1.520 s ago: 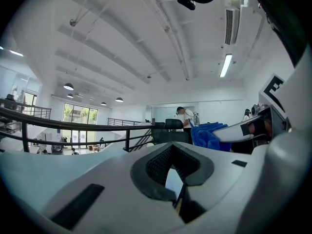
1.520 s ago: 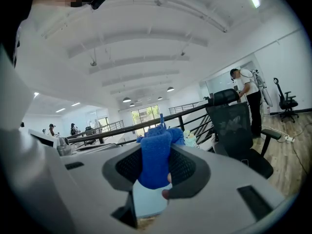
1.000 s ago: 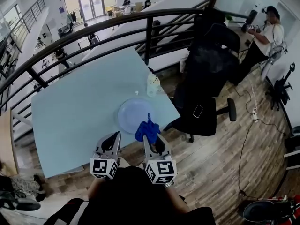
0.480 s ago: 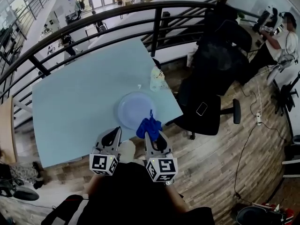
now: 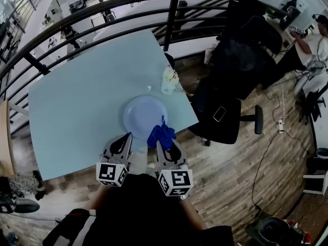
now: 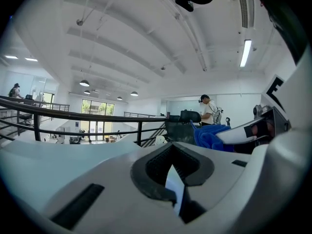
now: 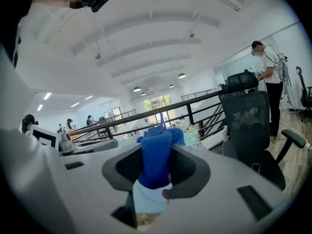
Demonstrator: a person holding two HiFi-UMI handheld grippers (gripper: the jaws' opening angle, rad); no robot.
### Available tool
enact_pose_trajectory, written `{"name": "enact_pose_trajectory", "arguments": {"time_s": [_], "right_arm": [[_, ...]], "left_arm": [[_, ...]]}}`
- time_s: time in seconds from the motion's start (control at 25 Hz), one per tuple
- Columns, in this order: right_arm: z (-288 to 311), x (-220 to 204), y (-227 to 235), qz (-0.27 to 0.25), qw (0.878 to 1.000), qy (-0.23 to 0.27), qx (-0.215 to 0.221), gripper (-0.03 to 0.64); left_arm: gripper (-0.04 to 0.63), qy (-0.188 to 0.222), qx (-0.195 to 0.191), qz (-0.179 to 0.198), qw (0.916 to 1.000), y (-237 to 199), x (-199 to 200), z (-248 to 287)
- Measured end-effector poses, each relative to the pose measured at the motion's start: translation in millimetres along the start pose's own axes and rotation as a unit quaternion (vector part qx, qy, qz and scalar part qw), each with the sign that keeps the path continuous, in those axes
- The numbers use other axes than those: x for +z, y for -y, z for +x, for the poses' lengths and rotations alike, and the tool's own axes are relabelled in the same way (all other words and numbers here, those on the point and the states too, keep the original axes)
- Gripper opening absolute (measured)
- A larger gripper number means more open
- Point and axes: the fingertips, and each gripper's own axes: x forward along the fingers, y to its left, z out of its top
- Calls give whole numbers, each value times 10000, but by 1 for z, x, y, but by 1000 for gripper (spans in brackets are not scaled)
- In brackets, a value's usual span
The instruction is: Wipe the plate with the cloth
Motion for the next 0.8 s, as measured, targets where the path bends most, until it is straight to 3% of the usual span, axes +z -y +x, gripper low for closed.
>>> {"name": "enact_pose_trajectory", "arguments": {"time_s": [0.8], "right_arm": [[102, -7, 21, 119, 9980, -618, 79, 120]], "left_arm": [[0, -570, -79, -72, 9983, -41, -30, 82]]}}
